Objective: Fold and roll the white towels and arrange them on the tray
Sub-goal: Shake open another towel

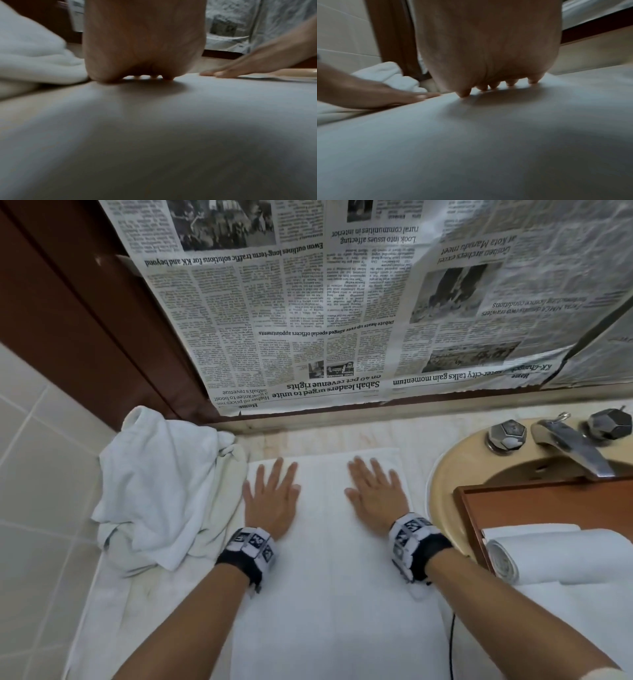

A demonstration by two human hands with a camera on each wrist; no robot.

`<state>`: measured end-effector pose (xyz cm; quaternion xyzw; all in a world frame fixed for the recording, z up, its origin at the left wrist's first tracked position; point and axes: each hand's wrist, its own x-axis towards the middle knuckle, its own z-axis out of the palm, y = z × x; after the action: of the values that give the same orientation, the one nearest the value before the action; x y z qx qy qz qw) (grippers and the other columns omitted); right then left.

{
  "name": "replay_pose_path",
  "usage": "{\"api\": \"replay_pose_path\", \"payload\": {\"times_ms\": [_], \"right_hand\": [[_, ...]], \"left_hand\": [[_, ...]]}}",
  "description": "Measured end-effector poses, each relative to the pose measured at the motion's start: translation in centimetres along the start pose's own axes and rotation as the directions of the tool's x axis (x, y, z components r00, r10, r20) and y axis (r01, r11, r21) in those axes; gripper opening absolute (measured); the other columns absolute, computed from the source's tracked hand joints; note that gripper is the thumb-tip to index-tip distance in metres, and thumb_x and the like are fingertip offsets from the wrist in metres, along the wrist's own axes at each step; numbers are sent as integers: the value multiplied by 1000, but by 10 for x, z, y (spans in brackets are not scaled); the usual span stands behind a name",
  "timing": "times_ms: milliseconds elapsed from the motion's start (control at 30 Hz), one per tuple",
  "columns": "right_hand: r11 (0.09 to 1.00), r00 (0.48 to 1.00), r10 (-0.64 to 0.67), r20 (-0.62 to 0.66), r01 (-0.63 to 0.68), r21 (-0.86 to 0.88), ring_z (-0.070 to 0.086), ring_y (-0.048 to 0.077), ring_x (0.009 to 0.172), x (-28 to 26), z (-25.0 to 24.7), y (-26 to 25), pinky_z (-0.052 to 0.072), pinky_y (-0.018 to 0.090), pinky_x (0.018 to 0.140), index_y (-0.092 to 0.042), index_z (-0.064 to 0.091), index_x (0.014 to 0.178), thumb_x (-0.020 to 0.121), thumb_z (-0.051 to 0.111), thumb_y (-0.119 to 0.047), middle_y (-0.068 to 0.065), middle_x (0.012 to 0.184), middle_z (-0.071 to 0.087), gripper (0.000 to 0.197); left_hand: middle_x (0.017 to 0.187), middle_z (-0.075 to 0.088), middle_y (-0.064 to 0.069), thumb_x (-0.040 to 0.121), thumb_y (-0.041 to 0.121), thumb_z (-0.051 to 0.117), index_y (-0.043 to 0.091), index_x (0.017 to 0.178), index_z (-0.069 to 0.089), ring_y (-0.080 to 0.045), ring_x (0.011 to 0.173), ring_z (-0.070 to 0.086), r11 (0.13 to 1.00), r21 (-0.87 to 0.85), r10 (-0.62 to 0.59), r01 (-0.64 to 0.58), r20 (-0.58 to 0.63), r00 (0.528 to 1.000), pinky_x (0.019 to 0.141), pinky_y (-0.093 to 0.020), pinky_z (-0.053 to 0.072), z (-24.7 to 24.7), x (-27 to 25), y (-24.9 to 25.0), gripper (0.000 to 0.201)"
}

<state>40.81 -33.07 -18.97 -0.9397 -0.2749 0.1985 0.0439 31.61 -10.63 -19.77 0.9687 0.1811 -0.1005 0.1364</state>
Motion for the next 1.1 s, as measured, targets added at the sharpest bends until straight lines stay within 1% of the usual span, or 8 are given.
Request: {"api": "replay_pose_path", "payload": {"times_ms": [167, 400, 533, 633, 733, 900, 1000, 1100], "right_hand": [[986, 989, 151, 9, -151, 72, -19, 20, 150, -14, -14, 30, -7, 46, 122, -18, -13, 156, 105, 8, -46, -3, 161, -24, 63], [987, 987, -158, 26, 157, 47, -18, 16, 149, -63, 26, -60, -10, 45, 120, -23, -9, 156, 90, -12, -53, -10, 158, -21, 72], [998, 998, -64, 25, 64, 1, -23, 12, 146, -59, 23, -40, -10, 45, 120, -28, -15, 154, 87, -14, -59, -14, 156, -27, 74], [999, 998, 45, 51, -45, 0, -19, 14, 149, -62, 14, 0, -6, 45, 122, -26, -15, 155, 103, 6, -50, -13, 157, -27, 61], [989, 989, 148, 8, -148, 30, -16, 16, 150, -75, 12, 13, -6, 46, 122, -19, -13, 156, 105, 9, -45, -5, 161, -22, 61], [994, 999, -55, -3, 55, 96, -14, 15, 150, -116, 41, -42, -12, 41, 119, -19, -6, 156, 95, -4, -53, -8, 160, -19, 70], [995, 995, -95, 9, 95, 18, 7, 20, 152, -132, 57, -60, -3, 44, 119, -21, 13, 157, 101, 9, -51, -6, 163, 1, 64], [999, 1000, -16, -26, 16, 34, -14, 16, 150, -137, 55, -42, -10, 44, 120, -28, -7, 156, 103, 9, -49, -13, 160, -19, 60]], "left_hand": [[167, -3, 8, 94, 60, 6, 30, 159, 13, -24, 153, 3, 997, -66, -49, 45, -52, 997, 123, -48, 10, -13, -12, -41, 73], [165, -16, 14, 88, 61, -9, 41, 157, -1, -18, 152, -15, 988, -126, 96, -92, 31, 995, 121, -52, -4, 15, -70, 37, 72], [165, -14, 14, 92, 61, -7, 45, 157, -1, -20, 153, -12, 999, -18, 31, -30, 22, 999, 122, -53, -2, 23, -71, 19, 67], [164, -16, 15, 99, 59, 3, 44, 156, -5, -21, 153, -11, 996, -6, -84, 84, 8, 996, 122, -51, -2, 14, -71, -16, 59], [167, -10, 8, 104, 53, 17, 36, 159, 0, -24, 153, -6, 983, -58, -176, 176, -8, 984, 123, -48, 1, 3, -82, -26, 60], [163, -20, 11, 90, 61, -8, 35, 158, -3, -20, 152, -19, 996, -82, 43, -39, 44, 998, 120, -51, -9, 23, -137, 23, 73], [163, -18, 12, 94, 59, -4, 35, 158, -2, -20, 152, -16, 992, -40, 125, -123, 80, 989, 121, -54, -6, 41, -157, 35, 68], [165, -11, 11, 94, 60, -4, 35, 158, -1, -19, 154, -7, 999, 14, 45, -45, 42, 998, 122, -52, 0, 42, -158, 13, 69]]}}
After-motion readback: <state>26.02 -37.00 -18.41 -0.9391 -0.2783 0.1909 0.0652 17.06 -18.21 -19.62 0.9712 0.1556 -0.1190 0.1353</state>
